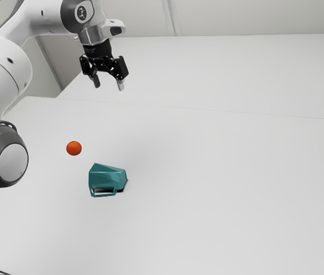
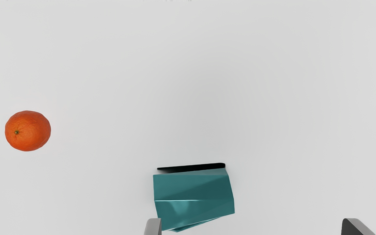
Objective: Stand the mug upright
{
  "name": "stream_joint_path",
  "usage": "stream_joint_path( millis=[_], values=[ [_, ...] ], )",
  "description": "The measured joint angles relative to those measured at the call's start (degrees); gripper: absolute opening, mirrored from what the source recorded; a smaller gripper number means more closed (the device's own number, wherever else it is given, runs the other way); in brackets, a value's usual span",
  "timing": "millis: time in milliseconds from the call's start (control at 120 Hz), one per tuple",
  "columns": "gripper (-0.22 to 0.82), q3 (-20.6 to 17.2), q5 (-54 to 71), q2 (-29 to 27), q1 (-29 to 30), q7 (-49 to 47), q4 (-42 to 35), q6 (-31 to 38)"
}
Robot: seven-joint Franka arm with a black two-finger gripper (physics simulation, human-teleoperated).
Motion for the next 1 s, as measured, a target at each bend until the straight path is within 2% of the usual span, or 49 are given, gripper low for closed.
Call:
stream_joint_path(
  millis=[200, 267, 392, 508, 642, 792, 1000],
  values=[
    [0.60, -0.1, 0.0, -0.2, -0.2, 0.1, -0.1, 0.0],
    [0.60, 0.1, -0.4, -2.0, 0.1, 0.1, -3.1, 0.0],
    [0.60, 2.0, -4.2, -12.5, 0.5, -0.9, -20.5, 1.4],
    [0.60, 4.6, -6.1, -21.4, 0.9, -1.0, -37.0, 6.3],
    [0.60, 7.6, -8.5, -28.5, 1.4, 1.0, -49.7, 13.3],
    [0.60, 10.8, -11.5, -31.5, 0.1, 4.8, -57.6, 19.9],
    [0.60, 11.3, -15.6, -31.2, 0.4, 11.7, -62.3, 27.1]
  ],
)
